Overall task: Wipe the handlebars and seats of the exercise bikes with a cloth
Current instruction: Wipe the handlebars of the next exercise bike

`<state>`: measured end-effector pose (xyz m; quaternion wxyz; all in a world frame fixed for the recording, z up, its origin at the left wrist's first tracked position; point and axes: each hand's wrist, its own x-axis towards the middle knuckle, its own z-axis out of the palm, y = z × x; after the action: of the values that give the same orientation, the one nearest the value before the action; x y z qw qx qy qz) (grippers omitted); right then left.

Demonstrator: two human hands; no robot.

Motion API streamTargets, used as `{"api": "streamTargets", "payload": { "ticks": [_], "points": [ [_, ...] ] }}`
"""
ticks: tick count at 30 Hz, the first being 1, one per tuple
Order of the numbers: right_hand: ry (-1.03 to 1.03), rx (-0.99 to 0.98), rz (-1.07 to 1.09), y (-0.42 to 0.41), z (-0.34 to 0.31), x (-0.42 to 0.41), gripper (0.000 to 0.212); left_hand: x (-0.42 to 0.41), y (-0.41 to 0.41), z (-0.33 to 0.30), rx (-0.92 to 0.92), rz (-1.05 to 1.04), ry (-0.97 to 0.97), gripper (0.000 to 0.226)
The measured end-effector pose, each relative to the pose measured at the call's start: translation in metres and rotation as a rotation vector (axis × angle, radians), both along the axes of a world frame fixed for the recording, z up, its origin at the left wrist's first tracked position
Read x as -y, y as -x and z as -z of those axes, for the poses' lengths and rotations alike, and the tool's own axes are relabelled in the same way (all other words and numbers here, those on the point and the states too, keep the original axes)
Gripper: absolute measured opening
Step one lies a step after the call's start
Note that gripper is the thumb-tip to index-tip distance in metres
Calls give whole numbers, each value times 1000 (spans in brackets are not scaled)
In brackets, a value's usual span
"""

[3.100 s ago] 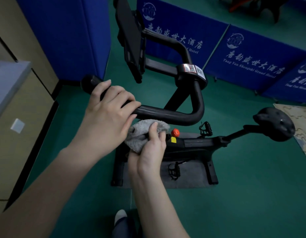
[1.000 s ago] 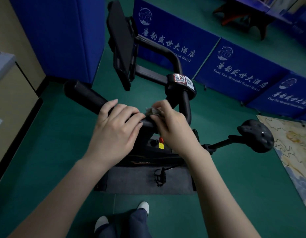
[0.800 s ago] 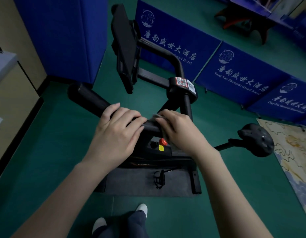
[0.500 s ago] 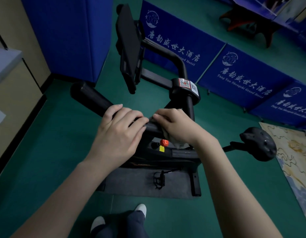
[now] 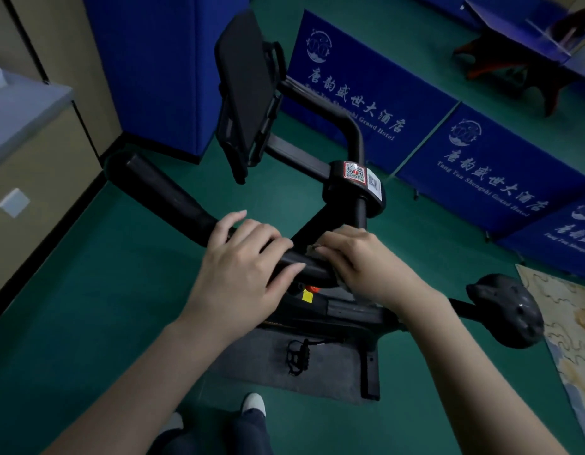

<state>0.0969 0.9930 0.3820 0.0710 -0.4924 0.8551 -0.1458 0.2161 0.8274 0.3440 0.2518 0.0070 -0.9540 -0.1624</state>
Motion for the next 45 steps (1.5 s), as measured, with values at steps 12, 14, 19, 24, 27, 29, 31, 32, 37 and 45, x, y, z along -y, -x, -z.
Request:
{"api": "streamTargets", "payload": {
  "ticks": [12, 14, 19, 24, 27, 29, 31, 32, 37, 45],
  "points": [
    [380, -66, 116, 21, 33, -25, 23, -15, 7, 2, -35, -170, -84, 30],
    [550, -78, 161, 10, 48, -25, 23, -17, 7, 2, -49, -183, -92, 29],
    [808, -99, 152, 5, 73, -29, 21, -21, 8, 1, -58, -198, -101, 28],
    [1031, 15, 386, -10, 82, -18, 19, -21, 7, 0, -47, -210, -104, 31],
    [1066, 237, 558, -40, 91, -15, 32, -23, 7, 0, -43, -221, -102, 30],
    [1095, 359, 631, -53, 93, -13, 42, -24, 6, 0, -41, -225, -105, 29],
    [1127, 419, 675, -61, 93, -11, 49, -25, 6, 0, -44, -226, -108, 30],
    [1138, 451, 696, -63, 92, -10, 51, -25, 6, 0, -47, -225, -108, 30],
    [1189, 630, 870, -43, 80, 0, 48, -24, 7, 1, -67, -204, -112, 33],
    [1202, 913, 998, -58, 80, 4, 39, -22, 7, 6, -91, -196, -66, 30]
  ]
}}
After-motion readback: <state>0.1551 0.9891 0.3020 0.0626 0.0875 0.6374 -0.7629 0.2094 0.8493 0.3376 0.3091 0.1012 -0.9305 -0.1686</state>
